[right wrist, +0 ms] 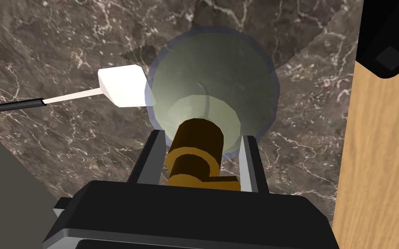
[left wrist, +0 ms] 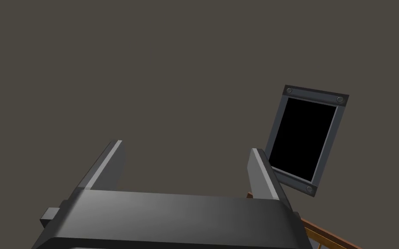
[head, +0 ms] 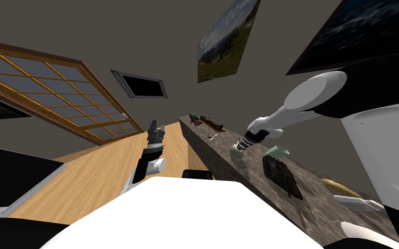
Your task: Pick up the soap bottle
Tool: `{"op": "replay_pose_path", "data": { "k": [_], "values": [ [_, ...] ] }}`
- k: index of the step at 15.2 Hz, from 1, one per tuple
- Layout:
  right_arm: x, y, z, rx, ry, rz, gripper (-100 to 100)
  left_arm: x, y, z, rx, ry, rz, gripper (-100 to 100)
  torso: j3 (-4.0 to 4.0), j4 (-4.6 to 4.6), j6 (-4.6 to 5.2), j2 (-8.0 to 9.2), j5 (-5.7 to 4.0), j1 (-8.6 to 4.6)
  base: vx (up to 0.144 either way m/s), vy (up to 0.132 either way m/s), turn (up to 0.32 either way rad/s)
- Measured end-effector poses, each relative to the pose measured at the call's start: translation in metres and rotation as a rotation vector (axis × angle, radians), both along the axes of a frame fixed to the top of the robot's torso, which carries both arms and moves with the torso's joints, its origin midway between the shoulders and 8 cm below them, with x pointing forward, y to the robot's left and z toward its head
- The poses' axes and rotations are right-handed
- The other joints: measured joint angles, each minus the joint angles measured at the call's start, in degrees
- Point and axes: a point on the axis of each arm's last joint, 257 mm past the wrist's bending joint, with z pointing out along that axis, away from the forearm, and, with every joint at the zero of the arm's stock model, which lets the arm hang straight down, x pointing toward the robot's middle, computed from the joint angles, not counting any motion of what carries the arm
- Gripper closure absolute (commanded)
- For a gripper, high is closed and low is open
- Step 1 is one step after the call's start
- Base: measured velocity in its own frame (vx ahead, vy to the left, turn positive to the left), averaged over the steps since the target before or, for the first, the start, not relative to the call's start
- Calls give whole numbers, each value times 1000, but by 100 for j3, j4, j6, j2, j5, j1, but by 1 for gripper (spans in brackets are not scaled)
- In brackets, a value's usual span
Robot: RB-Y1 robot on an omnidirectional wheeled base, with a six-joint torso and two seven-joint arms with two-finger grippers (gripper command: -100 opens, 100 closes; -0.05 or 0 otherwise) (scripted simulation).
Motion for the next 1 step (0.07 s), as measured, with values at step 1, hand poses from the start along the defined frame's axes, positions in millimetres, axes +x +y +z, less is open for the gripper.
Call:
{"op": "replay_pose_path", "data": {
  "k": [1],
  "values": [
    [1, 1, 4, 0, 1, 2, 100, 0, 0, 0, 0, 0, 0, 0, 0, 0, 0, 1, 0, 2, 2, 5, -15]
  ]
}}
